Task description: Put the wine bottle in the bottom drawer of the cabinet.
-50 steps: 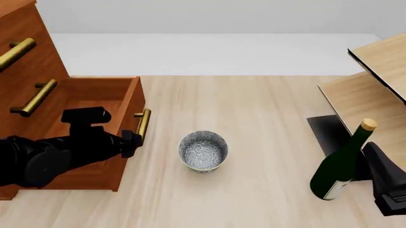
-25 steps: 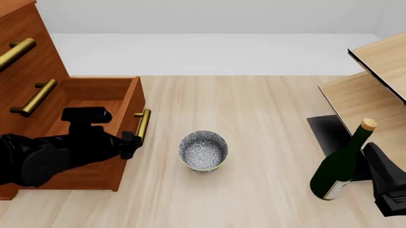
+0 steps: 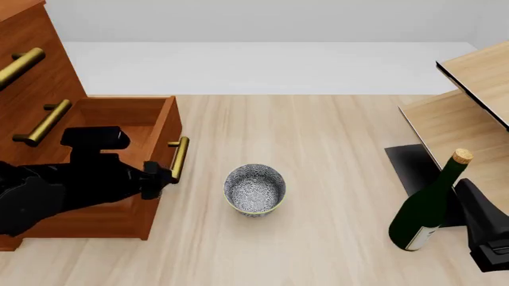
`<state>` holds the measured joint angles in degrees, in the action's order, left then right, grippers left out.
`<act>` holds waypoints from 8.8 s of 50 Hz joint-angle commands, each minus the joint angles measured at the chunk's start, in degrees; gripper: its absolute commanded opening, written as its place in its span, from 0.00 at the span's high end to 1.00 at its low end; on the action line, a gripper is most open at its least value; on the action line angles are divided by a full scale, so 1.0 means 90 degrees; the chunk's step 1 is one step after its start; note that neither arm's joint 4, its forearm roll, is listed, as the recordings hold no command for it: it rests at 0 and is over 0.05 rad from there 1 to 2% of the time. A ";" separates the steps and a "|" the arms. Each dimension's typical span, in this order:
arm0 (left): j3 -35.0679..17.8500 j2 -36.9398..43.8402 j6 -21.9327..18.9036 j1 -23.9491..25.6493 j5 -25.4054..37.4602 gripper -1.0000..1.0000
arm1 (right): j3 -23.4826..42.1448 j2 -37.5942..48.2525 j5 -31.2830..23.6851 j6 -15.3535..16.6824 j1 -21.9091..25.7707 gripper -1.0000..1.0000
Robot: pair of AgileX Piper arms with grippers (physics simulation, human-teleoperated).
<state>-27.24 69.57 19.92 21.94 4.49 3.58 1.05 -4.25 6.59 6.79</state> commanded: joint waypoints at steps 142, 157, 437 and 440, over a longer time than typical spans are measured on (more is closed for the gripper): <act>-0.1997 0.1157 -0.2973 0.4625 -0.3240 0.00 | 0.3393 -0.0116 -0.3150 -0.0218 -0.1129 0.00; -0.2228 0.1671 -0.3053 0.4862 -0.3365 0.00 | 0.3398 -0.0116 -0.3179 -0.0226 -0.1061 0.00; -0.5869 0.5415 -0.2881 0.5173 -0.3288 1.00 | 0.3053 -0.0116 -0.3344 -0.0279 -0.0830 0.00; -0.5781 0.5297 -0.2980 0.5113 -0.3287 1.00 | 0.3071 -0.0116 -0.3351 -0.0275 -0.0831 0.00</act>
<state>-82.36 122.14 -5.32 68.12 -24.46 31.20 0.00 -34.62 4.09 -0.73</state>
